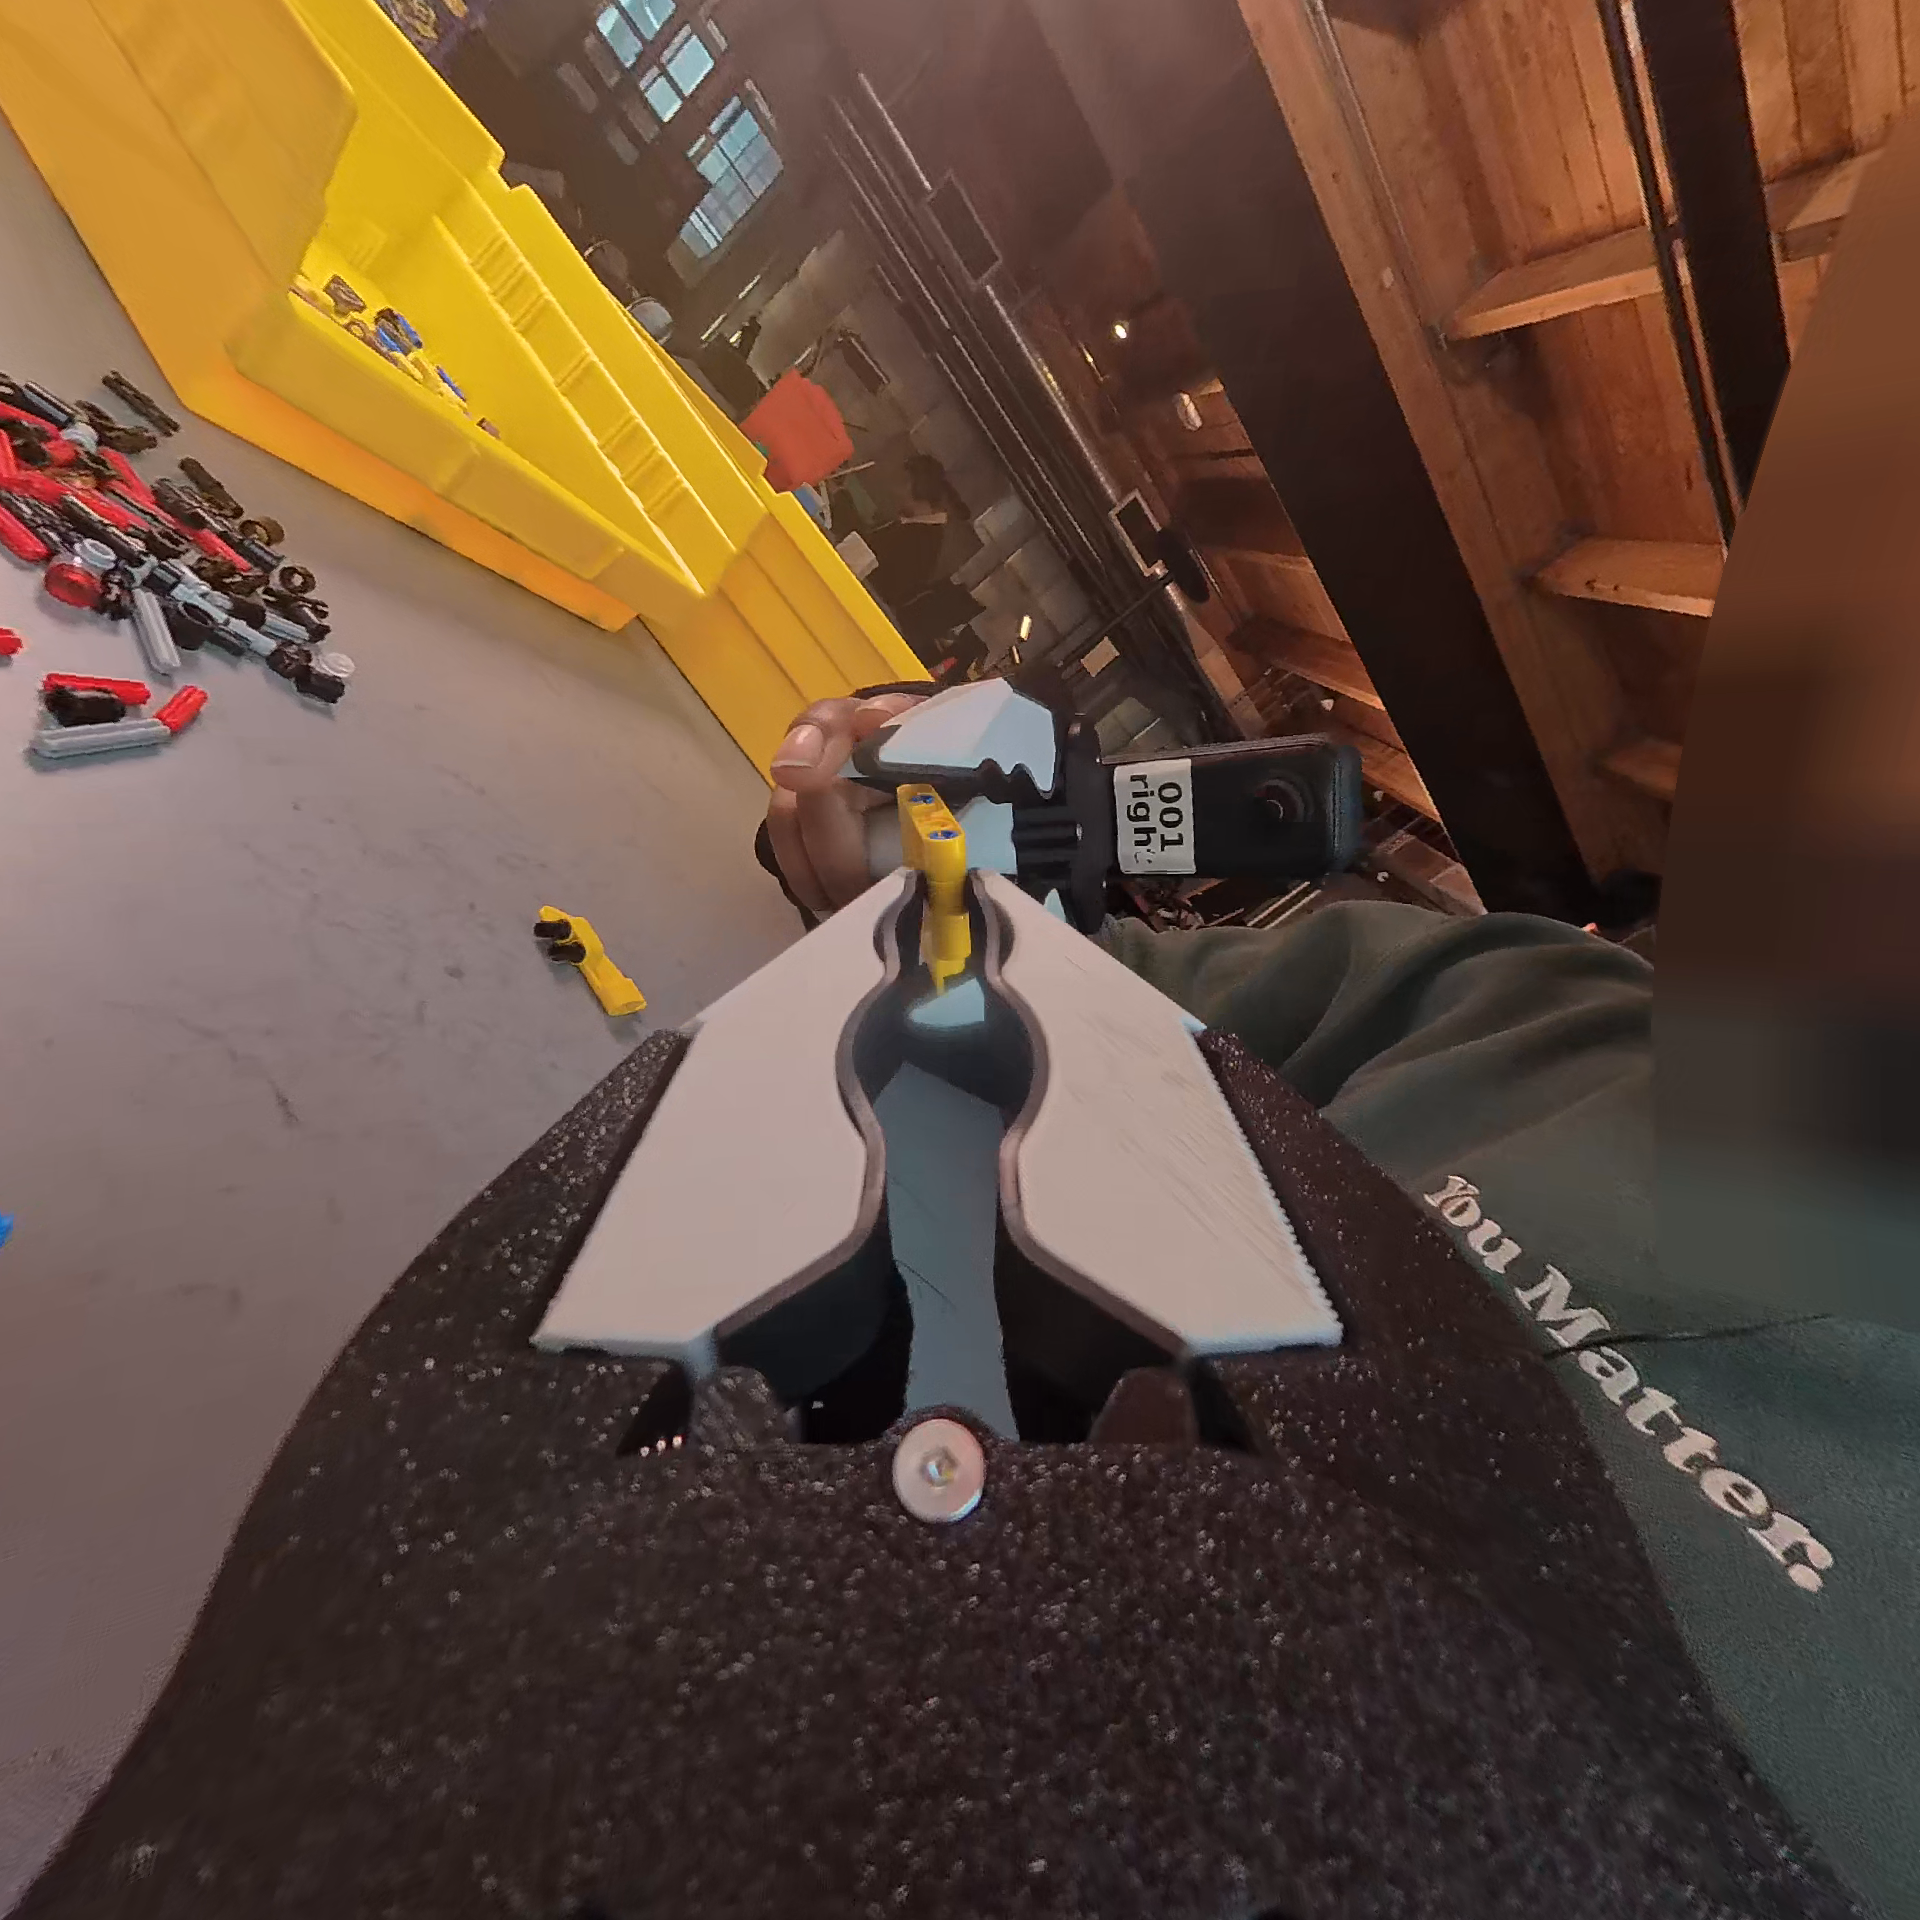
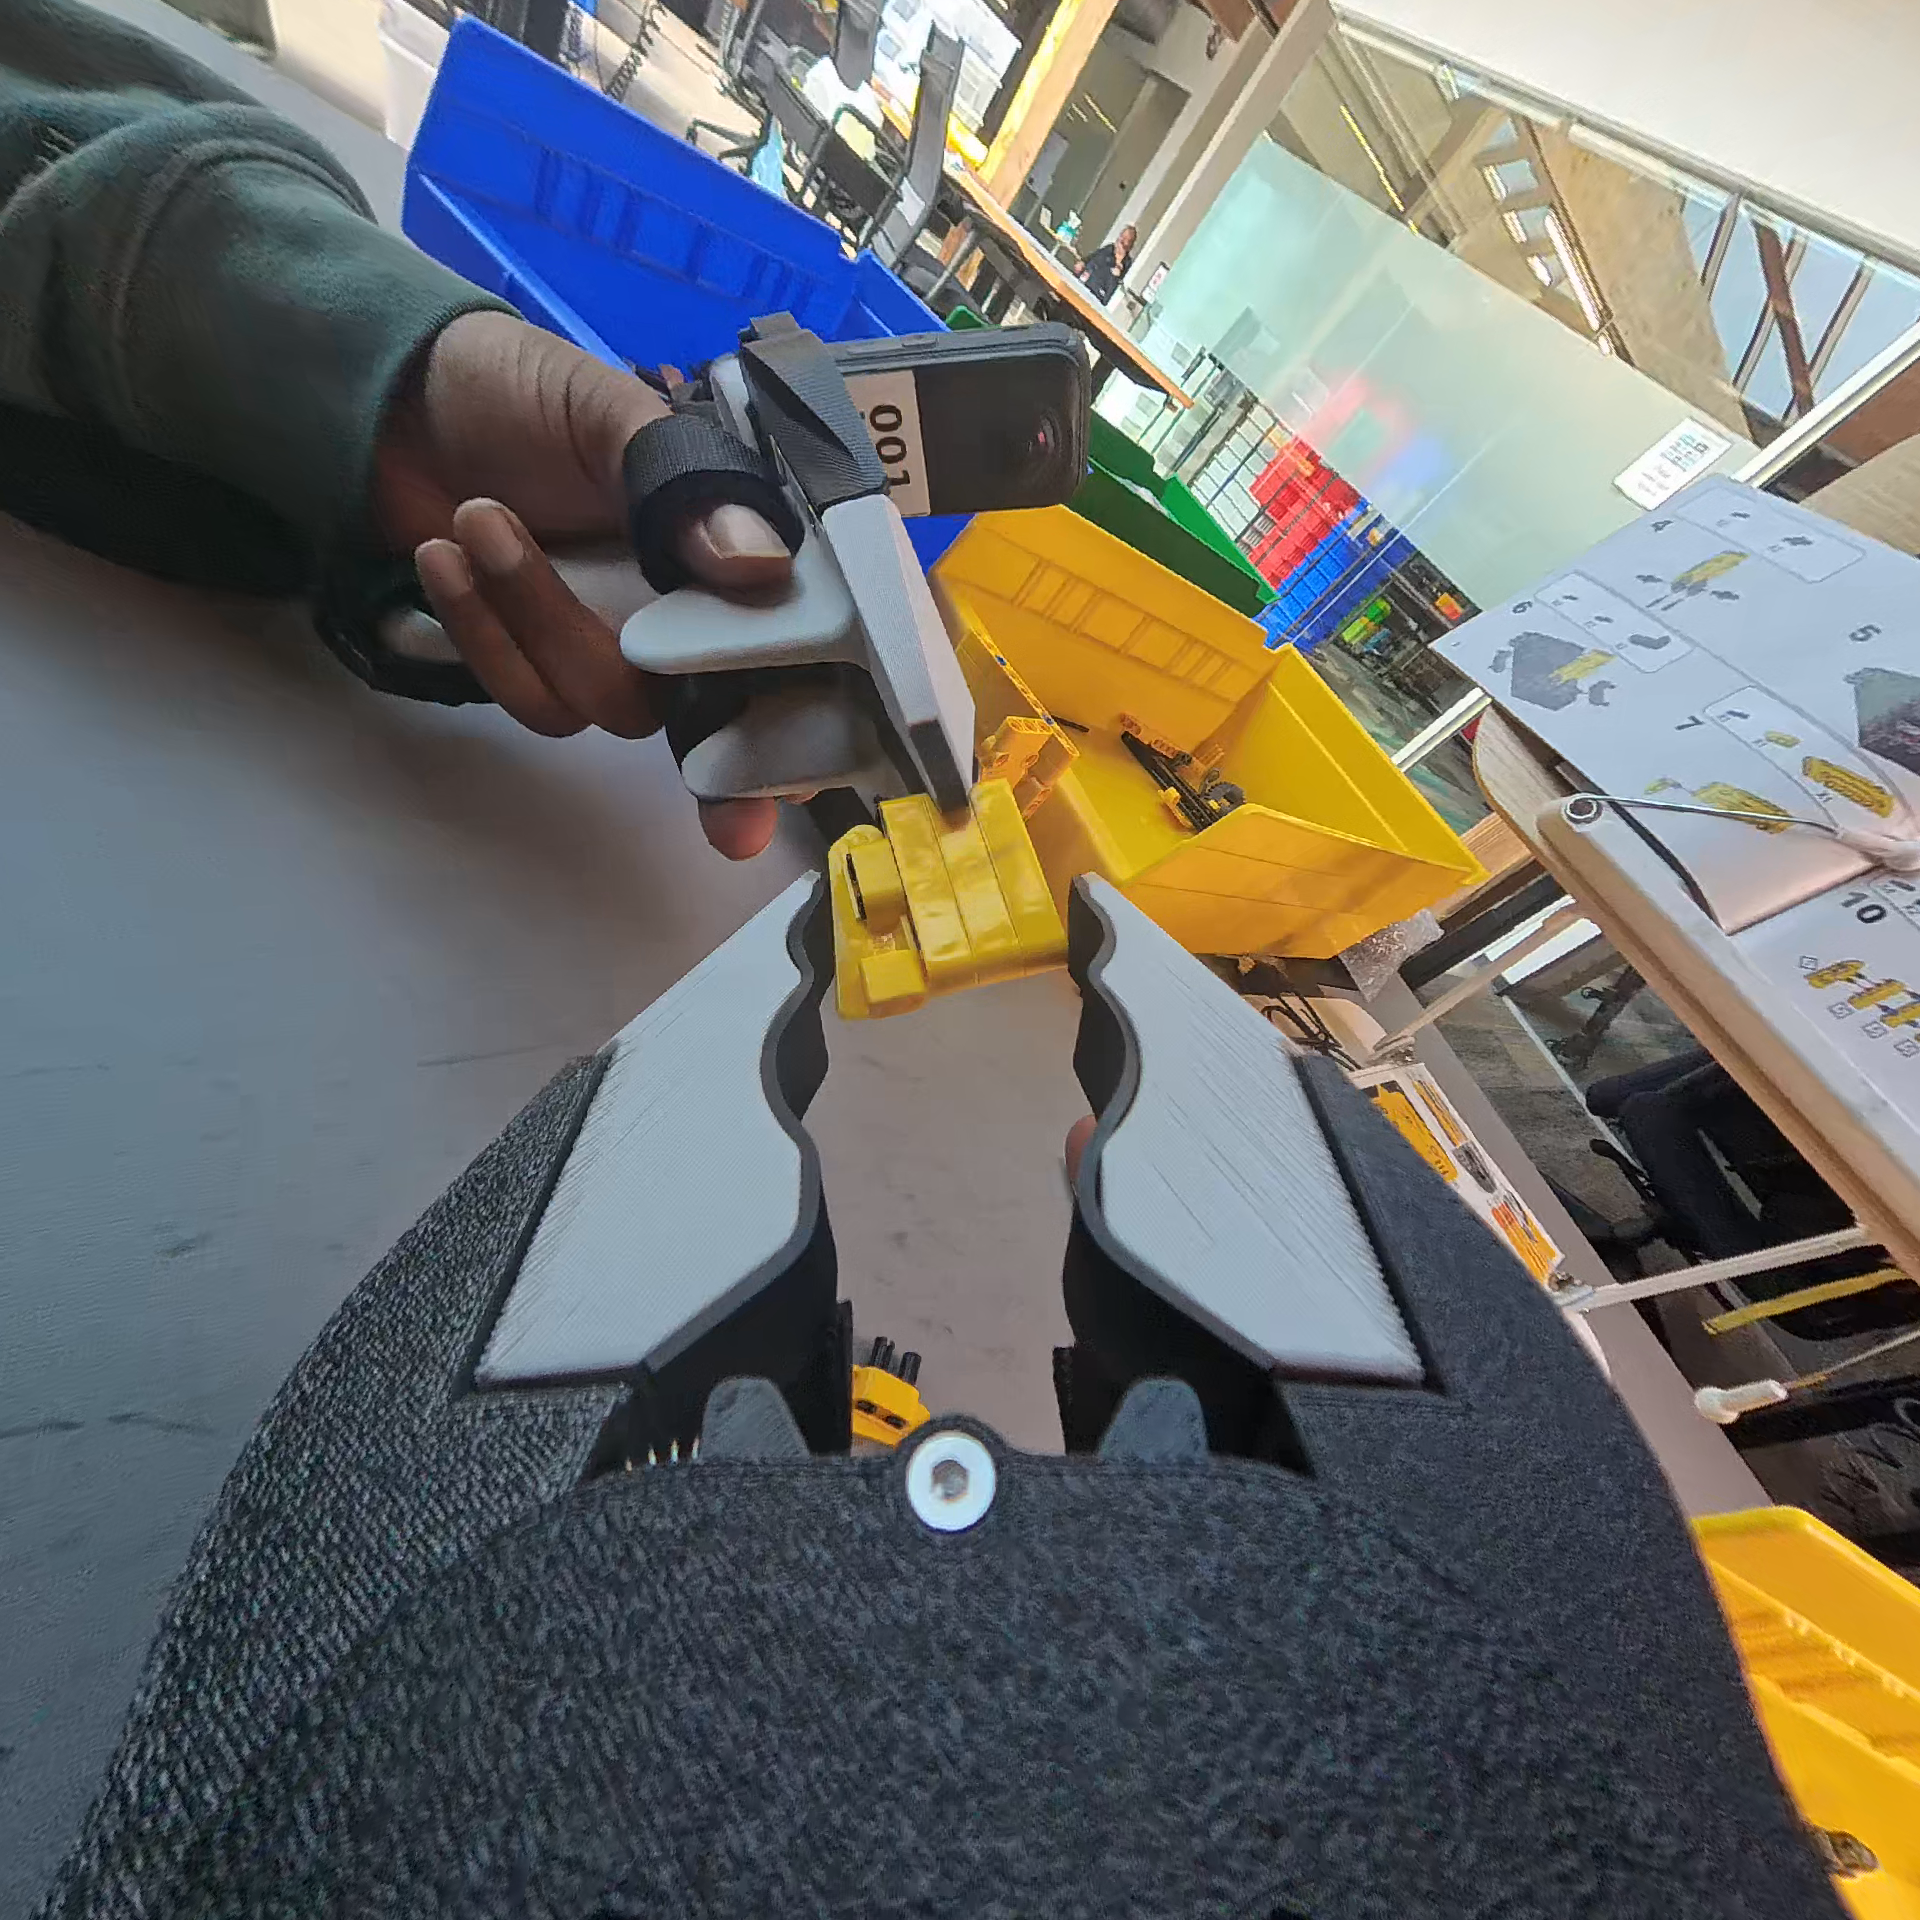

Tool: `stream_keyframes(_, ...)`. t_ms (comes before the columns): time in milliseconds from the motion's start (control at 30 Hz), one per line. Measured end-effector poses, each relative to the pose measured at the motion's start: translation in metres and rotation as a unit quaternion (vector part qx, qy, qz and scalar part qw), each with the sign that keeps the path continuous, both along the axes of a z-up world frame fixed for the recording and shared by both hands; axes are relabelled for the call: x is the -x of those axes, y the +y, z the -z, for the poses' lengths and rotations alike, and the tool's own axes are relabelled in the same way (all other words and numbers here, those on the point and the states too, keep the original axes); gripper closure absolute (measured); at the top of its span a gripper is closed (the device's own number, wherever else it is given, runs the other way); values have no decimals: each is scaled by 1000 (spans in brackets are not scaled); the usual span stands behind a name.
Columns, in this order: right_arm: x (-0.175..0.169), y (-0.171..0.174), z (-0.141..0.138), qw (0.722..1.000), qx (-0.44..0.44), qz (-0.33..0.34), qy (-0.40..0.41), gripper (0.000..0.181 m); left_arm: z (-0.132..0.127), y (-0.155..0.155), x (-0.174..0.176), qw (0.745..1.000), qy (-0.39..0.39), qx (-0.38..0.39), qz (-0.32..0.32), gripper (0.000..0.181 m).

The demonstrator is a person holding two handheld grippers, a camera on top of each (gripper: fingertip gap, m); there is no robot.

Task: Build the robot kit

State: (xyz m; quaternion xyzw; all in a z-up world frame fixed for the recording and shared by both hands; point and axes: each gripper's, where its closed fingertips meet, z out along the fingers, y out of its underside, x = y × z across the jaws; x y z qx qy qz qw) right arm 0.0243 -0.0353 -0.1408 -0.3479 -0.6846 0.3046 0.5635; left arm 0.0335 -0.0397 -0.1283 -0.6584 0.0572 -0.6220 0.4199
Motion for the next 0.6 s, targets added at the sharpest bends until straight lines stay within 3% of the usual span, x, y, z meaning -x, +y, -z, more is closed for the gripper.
stream_keyframes(600,-1,0,33,995,-17,-9,-97,143,36,7,3,994,84,67,-26,176)
